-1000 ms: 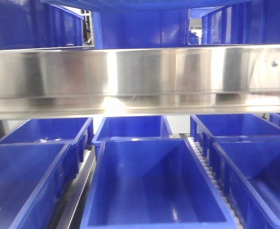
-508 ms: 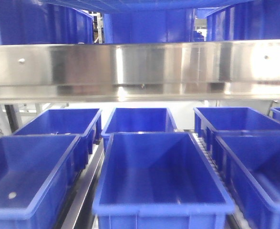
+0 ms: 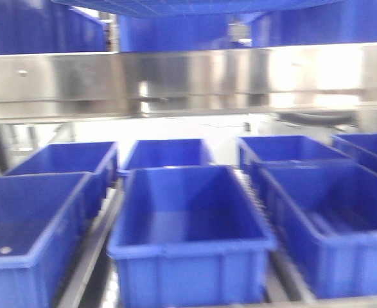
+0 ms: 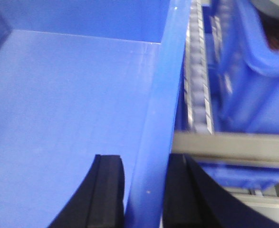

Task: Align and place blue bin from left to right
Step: 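Back away from the rack holding the bin in both grippers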

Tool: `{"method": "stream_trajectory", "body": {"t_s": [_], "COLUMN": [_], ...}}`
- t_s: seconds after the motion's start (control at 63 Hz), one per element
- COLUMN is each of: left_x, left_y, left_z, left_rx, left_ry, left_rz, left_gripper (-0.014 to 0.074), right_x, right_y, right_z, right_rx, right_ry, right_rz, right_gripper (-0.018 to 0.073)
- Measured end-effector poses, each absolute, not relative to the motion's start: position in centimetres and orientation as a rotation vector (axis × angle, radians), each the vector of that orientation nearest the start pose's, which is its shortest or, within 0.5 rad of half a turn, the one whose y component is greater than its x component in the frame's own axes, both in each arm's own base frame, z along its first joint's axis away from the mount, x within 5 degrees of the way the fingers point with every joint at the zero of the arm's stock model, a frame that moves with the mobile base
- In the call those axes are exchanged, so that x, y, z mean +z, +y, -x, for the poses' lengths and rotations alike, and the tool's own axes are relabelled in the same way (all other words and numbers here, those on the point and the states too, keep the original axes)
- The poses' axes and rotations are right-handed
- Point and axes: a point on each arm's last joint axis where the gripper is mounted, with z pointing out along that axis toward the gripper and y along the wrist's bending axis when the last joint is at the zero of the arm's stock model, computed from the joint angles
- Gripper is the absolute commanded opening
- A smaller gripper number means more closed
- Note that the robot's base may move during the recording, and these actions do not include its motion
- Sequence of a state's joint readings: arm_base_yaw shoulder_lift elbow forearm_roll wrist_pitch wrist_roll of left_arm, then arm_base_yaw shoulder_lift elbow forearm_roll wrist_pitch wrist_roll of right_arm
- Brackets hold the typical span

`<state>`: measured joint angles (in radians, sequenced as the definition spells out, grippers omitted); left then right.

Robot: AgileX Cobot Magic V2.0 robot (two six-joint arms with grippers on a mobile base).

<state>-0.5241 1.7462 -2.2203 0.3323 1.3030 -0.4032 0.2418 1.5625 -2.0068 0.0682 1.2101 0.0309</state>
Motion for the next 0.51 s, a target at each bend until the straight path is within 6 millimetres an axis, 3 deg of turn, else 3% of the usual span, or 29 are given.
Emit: {"method": "stream_trajectory", "body": {"t_s": [0.508], "left_x": [49.27], "left_y": [-14.65], "left_z": [-31.64], "left_rx": [-0.042], "left_ry": [2.243], "left_rz": [-0.062], "left_gripper": [-0.0016], "right_x": [49.6], "right_y": [8.44], "right_z": [-30.35], "right_rx": [0.268], "right_ry": [2.216], "right_rz": [0.254], "right_gripper": [-0.0078]}}
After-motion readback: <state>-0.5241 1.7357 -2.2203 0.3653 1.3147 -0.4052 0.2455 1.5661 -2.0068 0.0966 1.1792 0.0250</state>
